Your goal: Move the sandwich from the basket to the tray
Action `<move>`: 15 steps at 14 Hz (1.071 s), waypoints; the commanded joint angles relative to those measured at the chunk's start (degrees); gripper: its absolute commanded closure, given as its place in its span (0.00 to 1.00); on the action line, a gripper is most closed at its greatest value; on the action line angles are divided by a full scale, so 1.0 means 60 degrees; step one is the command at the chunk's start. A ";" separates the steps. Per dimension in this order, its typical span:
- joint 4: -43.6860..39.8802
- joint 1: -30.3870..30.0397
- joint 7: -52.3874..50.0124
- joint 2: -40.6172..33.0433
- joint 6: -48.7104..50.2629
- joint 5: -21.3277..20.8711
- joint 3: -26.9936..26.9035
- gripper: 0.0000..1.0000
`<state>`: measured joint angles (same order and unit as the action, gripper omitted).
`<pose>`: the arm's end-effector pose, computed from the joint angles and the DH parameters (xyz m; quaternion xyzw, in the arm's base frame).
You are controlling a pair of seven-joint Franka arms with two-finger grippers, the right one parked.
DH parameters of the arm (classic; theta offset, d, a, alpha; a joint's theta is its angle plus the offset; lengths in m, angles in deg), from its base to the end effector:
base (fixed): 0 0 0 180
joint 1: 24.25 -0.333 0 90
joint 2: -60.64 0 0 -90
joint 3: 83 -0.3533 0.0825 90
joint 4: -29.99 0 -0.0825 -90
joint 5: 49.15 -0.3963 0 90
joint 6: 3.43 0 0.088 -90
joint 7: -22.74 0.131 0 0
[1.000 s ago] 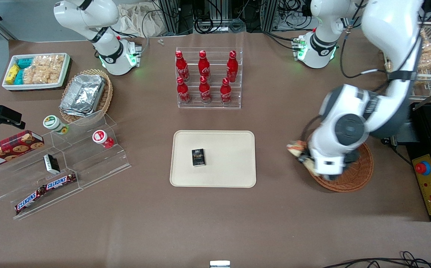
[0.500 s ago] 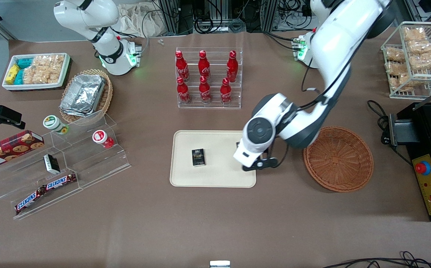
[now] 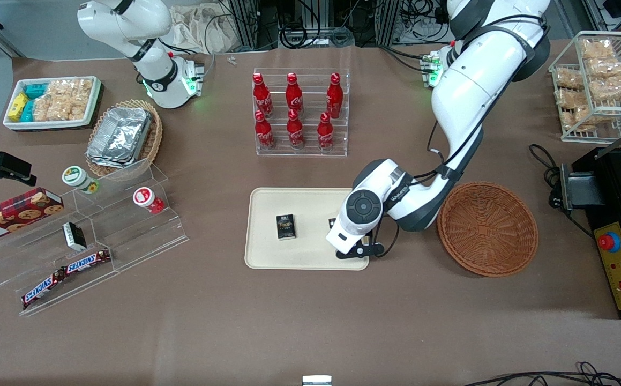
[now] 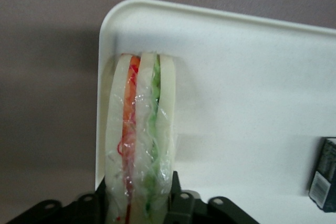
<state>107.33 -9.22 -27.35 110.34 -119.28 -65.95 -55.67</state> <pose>0.6245 -0.4321 0.2259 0.9954 0.0608 -0.0737 0.0022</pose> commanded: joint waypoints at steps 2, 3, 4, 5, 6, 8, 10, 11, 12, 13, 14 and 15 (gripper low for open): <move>-0.0249 -0.0218 -0.0961 -0.0414 0.0147 -0.0114 0.0015 0.00; -0.0090 -0.0408 -0.1330 -0.1098 0.0583 -0.0144 0.0015 0.00; -0.0059 -0.0410 -0.1319 -0.1555 0.1632 -0.0202 -0.0014 0.00; -0.0030 -0.0526 -0.1261 -0.2009 0.2324 -0.0116 -0.0130 0.00; 0.0362 -0.0643 -0.0869 -0.2579 0.2389 0.0016 -0.0305 0.00; 0.2100 -0.0659 0.1145 -0.4333 0.2244 0.1078 -0.1253 0.00; 0.4353 -0.0556 0.3708 -0.6427 0.1354 0.2123 -0.2602 0.00; 0.5279 -0.0643 0.4590 -0.7307 0.1204 0.2155 -0.2853 0.00; 0.5940 -0.0688 0.5513 -0.7998 0.1218 0.2141 -0.3074 0.00; 0.6252 -0.0674 0.6784 -0.8425 0.1319 0.2141 -0.3641 0.00; 0.6211 -0.0674 0.8159 -0.8589 0.1683 0.2155 -0.4126 0.00; 0.5819 -0.0674 0.9319 -0.8518 0.2295 0.2127 -0.4464 0.00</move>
<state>140.24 -13.55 17.01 62.65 -108.02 -54.05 -78.90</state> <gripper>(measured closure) 0.000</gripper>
